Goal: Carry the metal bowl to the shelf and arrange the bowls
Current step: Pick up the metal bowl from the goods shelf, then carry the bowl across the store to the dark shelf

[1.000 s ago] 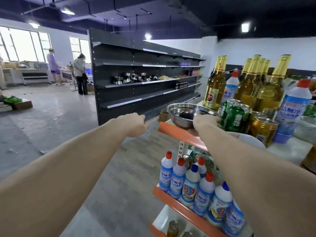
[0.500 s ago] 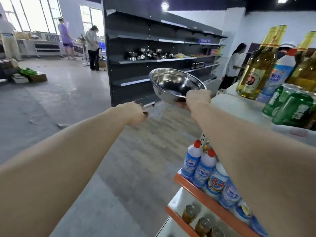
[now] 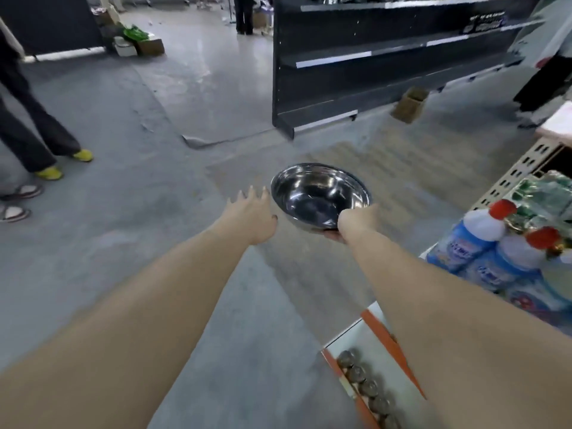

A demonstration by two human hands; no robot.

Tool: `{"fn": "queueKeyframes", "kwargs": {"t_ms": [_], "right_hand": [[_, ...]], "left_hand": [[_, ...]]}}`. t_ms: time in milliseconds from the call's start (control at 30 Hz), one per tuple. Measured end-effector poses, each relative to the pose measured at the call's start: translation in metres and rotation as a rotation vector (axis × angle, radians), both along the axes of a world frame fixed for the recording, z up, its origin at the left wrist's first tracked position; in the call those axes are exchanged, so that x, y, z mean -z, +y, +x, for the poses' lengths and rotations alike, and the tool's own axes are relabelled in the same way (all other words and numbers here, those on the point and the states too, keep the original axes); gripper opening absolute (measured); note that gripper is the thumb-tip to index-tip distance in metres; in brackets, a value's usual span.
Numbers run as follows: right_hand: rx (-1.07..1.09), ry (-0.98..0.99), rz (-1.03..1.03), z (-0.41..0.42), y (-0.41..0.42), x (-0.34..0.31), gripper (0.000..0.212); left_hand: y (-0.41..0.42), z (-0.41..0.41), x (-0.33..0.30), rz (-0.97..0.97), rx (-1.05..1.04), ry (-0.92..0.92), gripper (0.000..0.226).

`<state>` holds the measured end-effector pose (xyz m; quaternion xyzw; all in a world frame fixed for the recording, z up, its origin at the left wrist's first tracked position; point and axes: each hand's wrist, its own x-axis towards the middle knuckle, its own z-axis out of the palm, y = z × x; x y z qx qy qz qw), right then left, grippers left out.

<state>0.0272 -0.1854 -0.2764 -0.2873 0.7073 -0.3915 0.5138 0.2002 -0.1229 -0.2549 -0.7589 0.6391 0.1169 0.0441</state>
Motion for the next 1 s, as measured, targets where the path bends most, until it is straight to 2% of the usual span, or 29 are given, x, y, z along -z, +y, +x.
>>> {"fn": "queueKeyframes", "kwargs": {"t_ms": [200,500,600,733,1000], "right_hand": [[-0.072,0.147,0.125,0.012,0.034,0.065,0.08],[-0.026,0.124,0.089,0.03,0.009,0.068,0.081],[0.004,0.118,0.064,0.03,-0.01,0.058,0.081],[0.043,0.116,0.047,0.03,-0.046,0.043,0.069],[0.088,0.049,-0.028,0.048,-0.167,0.031,0.079]], "left_hand": [[0.017,0.019,0.054,0.098,-0.022,0.016,0.069],[-0.021,0.055,0.06,0.09,0.015,-0.02,0.071],[-0.044,0.061,0.054,0.072,0.045,-0.02,0.072],[-0.085,0.066,0.042,0.072,0.064,-0.029,0.073],[-0.204,0.077,0.028,0.047,0.083,-0.071,0.072]]}}
